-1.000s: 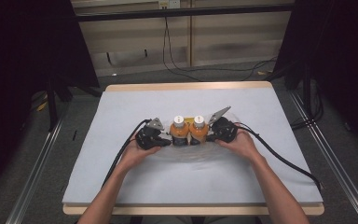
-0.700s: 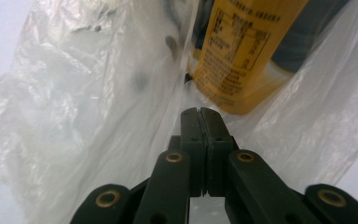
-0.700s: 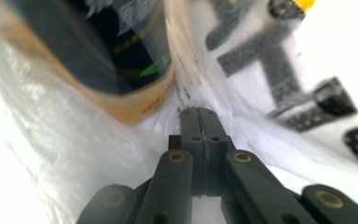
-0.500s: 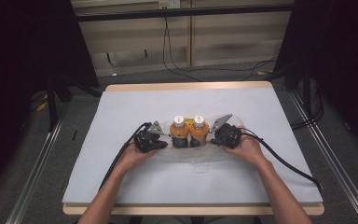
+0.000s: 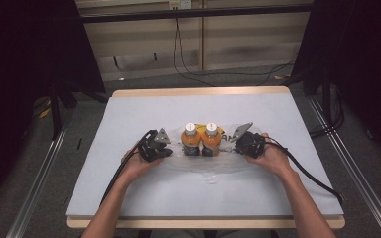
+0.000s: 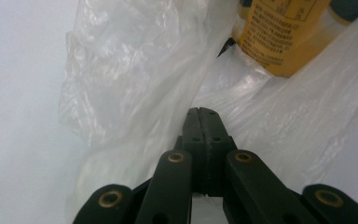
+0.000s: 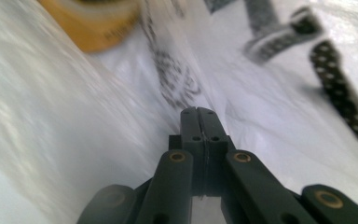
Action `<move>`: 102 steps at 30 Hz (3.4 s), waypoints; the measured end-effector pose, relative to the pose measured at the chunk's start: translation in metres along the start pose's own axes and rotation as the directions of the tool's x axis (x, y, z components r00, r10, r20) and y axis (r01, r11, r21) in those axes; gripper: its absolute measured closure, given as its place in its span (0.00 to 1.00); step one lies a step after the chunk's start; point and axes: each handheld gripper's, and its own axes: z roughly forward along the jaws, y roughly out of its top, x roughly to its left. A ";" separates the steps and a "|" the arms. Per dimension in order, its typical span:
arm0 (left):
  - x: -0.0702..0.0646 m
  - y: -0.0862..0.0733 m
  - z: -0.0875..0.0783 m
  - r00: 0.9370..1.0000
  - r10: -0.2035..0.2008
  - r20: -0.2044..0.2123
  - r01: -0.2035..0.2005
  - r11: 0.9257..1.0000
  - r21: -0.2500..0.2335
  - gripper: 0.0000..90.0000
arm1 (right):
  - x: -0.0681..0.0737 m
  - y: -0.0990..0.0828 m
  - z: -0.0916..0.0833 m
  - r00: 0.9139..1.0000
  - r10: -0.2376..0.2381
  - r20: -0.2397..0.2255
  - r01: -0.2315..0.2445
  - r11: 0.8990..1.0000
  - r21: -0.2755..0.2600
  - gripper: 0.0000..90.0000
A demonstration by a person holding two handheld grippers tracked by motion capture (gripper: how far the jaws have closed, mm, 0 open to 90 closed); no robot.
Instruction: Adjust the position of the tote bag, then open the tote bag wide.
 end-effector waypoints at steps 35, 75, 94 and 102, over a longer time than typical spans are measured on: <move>0.013 -0.017 -0.016 0.998 0.031 -0.064 -0.025 0.995 0.093 1.00 | -0.016 -0.036 -0.018 0.998 0.058 0.012 -0.059 0.997 0.044 1.00; 0.022 -0.031 -0.031 1.000 0.021 -0.010 -0.019 0.987 0.157 1.00 | -0.023 -0.060 -0.034 1.000 0.013 0.007 -0.014 0.994 0.106 1.00; 0.024 -0.025 -0.057 0.978 -0.092 0.189 0.128 0.973 -0.190 1.00 | -0.025 -0.046 -0.056 0.988 0.104 -0.117 -0.120 0.983 -0.139 1.00; -0.002 -0.003 -0.056 0.970 -0.047 0.240 0.116 0.952 -0.282 1.00 | -0.026 -0.040 -0.067 0.977 0.136 -0.165 -0.176 0.950 -0.257 1.00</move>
